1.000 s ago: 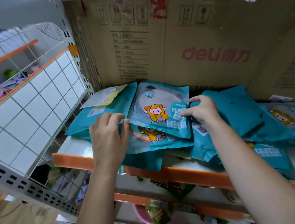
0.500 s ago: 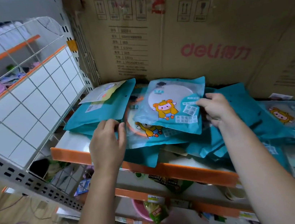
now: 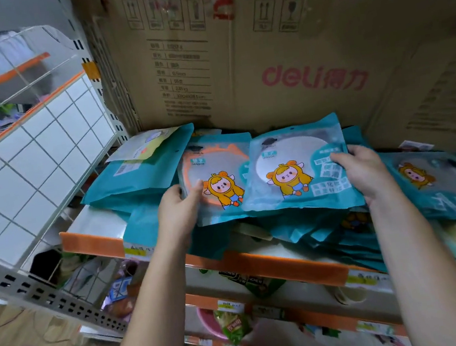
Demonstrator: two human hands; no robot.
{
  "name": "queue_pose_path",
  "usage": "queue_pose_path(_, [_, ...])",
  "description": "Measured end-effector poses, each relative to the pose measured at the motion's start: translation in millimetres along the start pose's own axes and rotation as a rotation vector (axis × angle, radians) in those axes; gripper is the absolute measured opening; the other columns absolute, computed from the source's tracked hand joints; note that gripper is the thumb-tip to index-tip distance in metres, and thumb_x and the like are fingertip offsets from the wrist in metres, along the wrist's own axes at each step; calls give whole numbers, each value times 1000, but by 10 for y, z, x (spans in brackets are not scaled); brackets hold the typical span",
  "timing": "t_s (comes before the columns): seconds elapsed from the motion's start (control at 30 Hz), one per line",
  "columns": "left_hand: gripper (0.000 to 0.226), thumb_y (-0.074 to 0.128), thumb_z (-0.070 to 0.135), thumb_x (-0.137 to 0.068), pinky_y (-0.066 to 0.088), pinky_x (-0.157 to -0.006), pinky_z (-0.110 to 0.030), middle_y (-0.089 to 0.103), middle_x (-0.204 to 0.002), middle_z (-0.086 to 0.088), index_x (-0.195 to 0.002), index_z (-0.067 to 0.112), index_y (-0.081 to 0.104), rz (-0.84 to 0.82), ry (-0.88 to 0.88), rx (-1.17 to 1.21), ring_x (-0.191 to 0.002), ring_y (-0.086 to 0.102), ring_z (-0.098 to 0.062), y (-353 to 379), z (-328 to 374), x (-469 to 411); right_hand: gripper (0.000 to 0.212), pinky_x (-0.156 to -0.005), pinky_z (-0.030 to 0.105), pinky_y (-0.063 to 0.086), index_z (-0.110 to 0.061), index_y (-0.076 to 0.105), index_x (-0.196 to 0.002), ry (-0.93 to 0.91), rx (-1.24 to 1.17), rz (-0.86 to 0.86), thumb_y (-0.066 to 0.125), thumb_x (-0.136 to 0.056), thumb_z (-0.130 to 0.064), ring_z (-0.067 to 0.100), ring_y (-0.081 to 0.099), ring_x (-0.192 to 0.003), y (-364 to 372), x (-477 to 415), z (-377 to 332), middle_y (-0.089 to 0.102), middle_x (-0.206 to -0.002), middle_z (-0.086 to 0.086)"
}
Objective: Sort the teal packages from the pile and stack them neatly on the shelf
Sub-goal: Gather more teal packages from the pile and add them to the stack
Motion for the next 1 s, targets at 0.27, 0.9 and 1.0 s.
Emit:
queue_pose_path(0.27, [10, 51, 27, -100, 59, -80, -45, 73, -105, -4, -102, 22, 59, -111, 73, 161, -90, 72, -21, 475, 150, 35, 16, -53, 30, 57, -18, 66, -97, 32, -90, 124, 51, -101, -22, 15, 73, -72, -561, 154, 174, 75, -80, -4])
queue_pose_path(0.9, [14, 49, 31, -95, 54, -73, -45, 65, -89, -1, -82, 27, 52, -387, 335, 146, -84, 64, -21, 2953, 753, 1683, 28, -73, 37, 56, -18, 60, -112, 64, -134, 629, 47, -100, -40, 19, 68, -89, -3739, 1193, 880, 69, -100, 1])
queue_pose_path(1.0, [15, 49, 23, -99, 48, -67, -27, 61, -83, 5, -85, 22, 52, -416, 365, 131, -78, 58, -11, 3549, 737, 2163, 31, -83, 38, 53, -21, 51, -127, 44, -55, 652, 41, -103, -38, 18, 62, -98, -4427, 1391, 986, 61, -118, 6])
Point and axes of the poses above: each hand's wrist, its own x-axis away from the middle knuckle, its own y-axis out of the palm, z = x × y, the point moved 9 cm from there along -x, towards the middle knuckle
